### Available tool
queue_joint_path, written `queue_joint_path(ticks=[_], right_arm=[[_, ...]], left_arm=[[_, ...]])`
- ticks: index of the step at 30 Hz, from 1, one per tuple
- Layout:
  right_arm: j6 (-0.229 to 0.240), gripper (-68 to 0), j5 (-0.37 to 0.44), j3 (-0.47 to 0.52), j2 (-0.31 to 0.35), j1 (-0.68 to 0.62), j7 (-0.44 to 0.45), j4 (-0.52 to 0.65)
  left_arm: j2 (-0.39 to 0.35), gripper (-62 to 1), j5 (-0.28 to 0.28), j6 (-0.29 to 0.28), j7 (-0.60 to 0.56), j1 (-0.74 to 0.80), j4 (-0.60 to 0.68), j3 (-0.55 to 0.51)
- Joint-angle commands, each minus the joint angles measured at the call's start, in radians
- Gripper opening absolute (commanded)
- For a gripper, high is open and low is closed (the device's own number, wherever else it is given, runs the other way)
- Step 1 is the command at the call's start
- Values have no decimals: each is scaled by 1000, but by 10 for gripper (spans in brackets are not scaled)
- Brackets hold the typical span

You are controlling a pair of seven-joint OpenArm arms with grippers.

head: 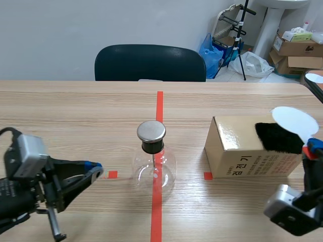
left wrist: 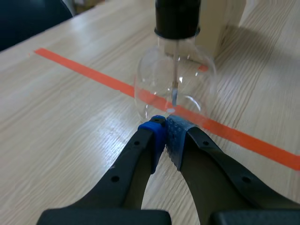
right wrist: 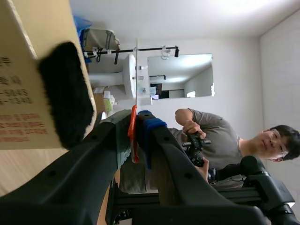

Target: Do the electroscope experiment

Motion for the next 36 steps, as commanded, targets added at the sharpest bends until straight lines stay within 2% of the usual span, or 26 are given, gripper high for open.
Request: queue_joint_path(ticks=[1,6,11,15,22,23,24,25,27,28,30,34,35,36], right_arm=[[-61,-664,22,16,13,29,32,-14],[-61,-664,33,63,13,78,64,-102],[-61,-665,23,72,13,128,66,-188],[-61,-665,10,72,13,146,67,-243],[-61,-665,-23,72,13,163,76,-310],[-61,-665,-34,72,13,163,79,-311],[-61,-665,-43,72,13,163,91,-311],[-61,-665,-55,71,13,163,108,-311],[-61,-665,-73,64,13,163,137,-311],[-61,-665,-78,58,13,163,148,-311],[-61,-665,-84,46,13,163,135,-311],[-61,-665,-92,45,20,163,-6,-311],[-60,-665,-99,45,28,163,0,-311],[-36,-665,-110,44,35,165,34,-311]], left_arm=[[-23,-577,-14,-19,-21,84,98,-46],[-44,-577,-14,-120,-21,346,377,-236],[-44,-577,-14,-120,-19,553,594,-369],[-43,-577,-14,-120,-12,629,668,-409],[-43,-565,-14,-120,18,636,676,-414],[-43,-521,-14,-120,17,636,676,-414],[-43,-448,-14,-120,17,636,676,-414],[-43,-344,-15,-120,16,636,676,-414],[-43,-84,-22,-120,14,636,676,-413],[-41,14,-22,-120,8,636,676,-413],[-41,14,-25,-120,9,636,676,-413],[-41,14,-26,-120,10,636,676,-413],[-41,14,-26,-120,10,636,676,-413],[-41,14,-27,-120,10,636,676,-413]])
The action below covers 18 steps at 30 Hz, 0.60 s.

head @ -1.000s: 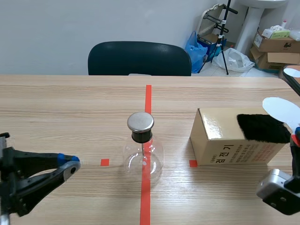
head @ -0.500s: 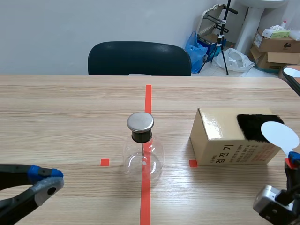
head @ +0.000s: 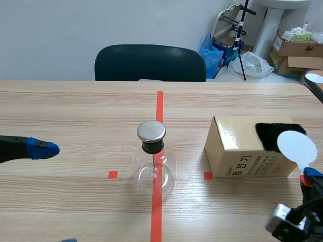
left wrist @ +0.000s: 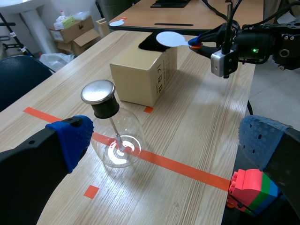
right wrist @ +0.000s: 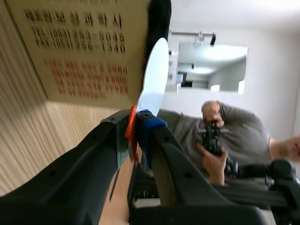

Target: Do the electroscope experiment

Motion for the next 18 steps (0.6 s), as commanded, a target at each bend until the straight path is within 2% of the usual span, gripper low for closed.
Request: queue_joint_path(ticks=[1,3,7,8,10,11,12,14,15,16,18], right_arm=[[-4,-665,-17,10,29,17,85,19],[11,-665,-19,7,27,27,111,19],[10,-665,-17,4,31,29,-89,19],[17,-665,-21,4,32,29,-76,19],[25,-665,-30,-6,35,34,43,19],[26,-665,-28,-19,36,39,75,19],[14,-665,-22,-31,37,42,48,20],[-16,-665,-5,-43,36,42,-116,20],[-3,-665,-5,-43,37,42,-171,19],[21,-665,-10,-43,40,42,-167,19],[38,-665,-28,-43,42,46,-27,19]], left_arm=[[5,14,-26,-2,-14,0,3,5],[5,14,-37,-2,-13,0,3,5],[5,14,-60,-2,1,0,3,5],[5,14,-60,-2,2,0,3,5],[5,14,-60,-2,3,0,3,5],[5,14,-60,-2,6,0,3,5],[5,14,-60,-2,6,0,3,5],[5,14,-67,-2,11,0,3,5],[5,14,-68,-2,13,0,3,5],[5,14,-67,-2,13,0,3,5],[5,14,-68,-2,13,0,3,5]])
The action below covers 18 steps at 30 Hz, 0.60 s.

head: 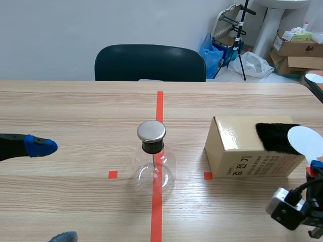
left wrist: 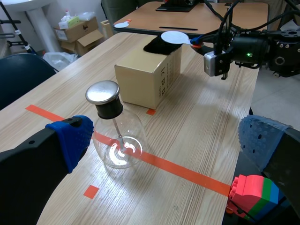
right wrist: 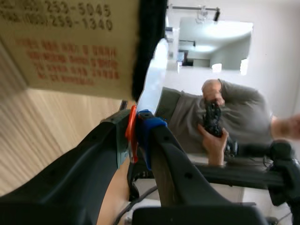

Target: Do the electroscope experiment

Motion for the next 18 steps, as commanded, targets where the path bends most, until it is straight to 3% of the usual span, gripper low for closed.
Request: queue_joint_path(ticks=[1,2,4,5,6,9,10,12,13,14,16,18], right_arm=[[-7,-665,-9,1,11,11,132,17],[-14,-665,-7,-2,8,12,134,18],[-37,-665,4,-5,-1,11,-2,18],[-31,-665,3,-5,-2,11,-80,17],[-8,-665,0,-5,0,11,-96,17],[2,-665,-5,-8,4,15,103,17],[0,-665,3,-9,-1,17,120,17],[-42,-665,24,-9,-12,16,-8,18],[-42,-665,29,-9,-13,14,-89,18],[-13,-665,27,-6,-11,14,-113,17],[54,-665,-2,-6,-2,14,-10,17],[50,-665,-6,-7,-4,18,100,18]], left_arm=[[5,14,-16,-2,-14,0,4,5],[5,14,-18,-2,-14,0,4,5],[5,14,-19,-2,-14,0,4,5],[5,14,-20,-2,-14,0,4,5],[5,14,-23,-2,-14,0,4,5],[5,14,-23,-2,-14,0,4,5],[5,14,-25,-2,-14,0,4,5],[5,14,-35,-2,-14,0,4,5],[5,14,-43,-2,-14,0,4,5],[5,14,-45,-2,-14,0,4,5],[5,14,-45,-2,-14,0,4,5],[5,14,-45,-2,-14,0,4,5]])
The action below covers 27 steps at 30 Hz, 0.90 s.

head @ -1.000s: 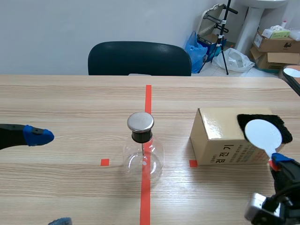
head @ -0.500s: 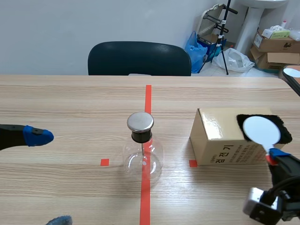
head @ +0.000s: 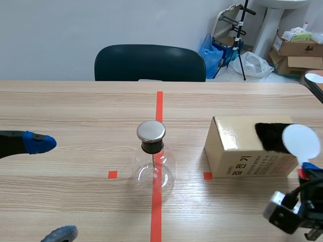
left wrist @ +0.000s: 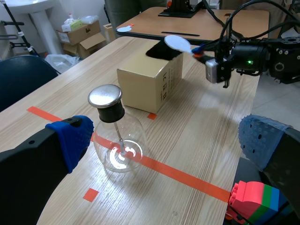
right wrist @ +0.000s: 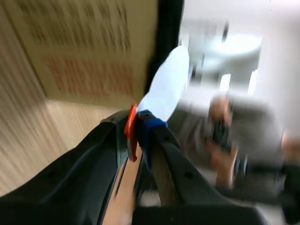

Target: Do the electroscope experiment

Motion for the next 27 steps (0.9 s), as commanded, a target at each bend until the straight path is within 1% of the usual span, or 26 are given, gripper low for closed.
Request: queue_joint_path(ticks=[1,2,3,4,5,6,7,8,9,10,11,12,13,14,15,16,17,18,20,21,22,23,25,26,27], right_arm=[[-21,-665,0,-10,-3,10,-19,15],[-43,-665,0,-10,-6,5,-89,15],[-47,-665,0,-10,-6,-2,-175,15],[-39,-665,0,-10,-5,-6,-217,15],[-20,-665,-6,-9,-4,-10,-201,14],[-12,-665,-19,-10,-3,-10,-145,14],[-12,-665,-20,-10,-3,-9,-69,15],[-14,-665,-20,-10,-5,-7,-12,16],[-30,-665,-19,-10,-5,-7,-7,21],[-47,-665,-18,-10,-5,-9,-50,27],[-58,-665,-16,-10,-5,-17,-122,27],[-55,-665,-16,-10,-5,-22,-187,27],[-33,-665,-20,-10,-5,-24,-211,27],[-12,-665,-30,-10,-5,-24,-178,27],[-2,-665,-37,-11,-5,-23,-106,27],[-2,-665,-37,-13,-5,-21,-43,27],[-7,-665,-37,-18,-5,-21,-18,32],[-11,-665,-34,-22,-5,-23,-48,43],[-14,-665,-19,-23,-6,-41,-198,61],[-11,-665,-20,-23,-6,-44,-252,64],[-2,-665,-25,-23,-5,-44,-246,64],[6,-665,-35,-23,-5,-43,-185,64],[5,-665,-38,-24,-5,-37,-33,66],[-4,-665,-38,-24,-5,-38,-25,72],[-24,-665,-32,-23,-6,-39,-71,81]], left_arm=[[5,14,-12,-2,-13,0,4,5],[5,14,-12,-2,-13,0,4,5],[5,14,-12,-2,-13,0,4,5],[5,14,-12,-2,-13,0,4,5],[5,14,-12,-2,-13,0,4,5],[5,14,-12,-2,-13,0,4,5],[5,14,-12,-2,-13,0,4,5],[5,14,-12,-2,-13,0,4,5],[5,14,-12,-2,-13,0,4,5],[5,14,-11,-2,-13,0,4,5],[5,14,-11,-2,-13,0,4,5],[5,14,-11,-2,-13,0,4,5],[5,14,-11,-2,-13,0,4,5],[5,14,-11,-2,-13,0,4,5],[5,14,-11,-2,-13,0,4,5],[5,14,-11,-2,-13,0,4,5],[5,14,-11,-2,-13,0,4,5],[5,14,-11,-2,-13,0,4,5],[5,14,-11,-2,-13,0,4,5],[5,14,-11,-2,-13,0,4,5],[5,14,-11,-2,-13,0,4,5],[5,14,-11,-2,-13,0,4,5],[5,14,-11,-2,-13,0,4,5],[5,14,-11,-2,-13,0,4,5],[5,14,-11,-2,-13,0,4,5]])
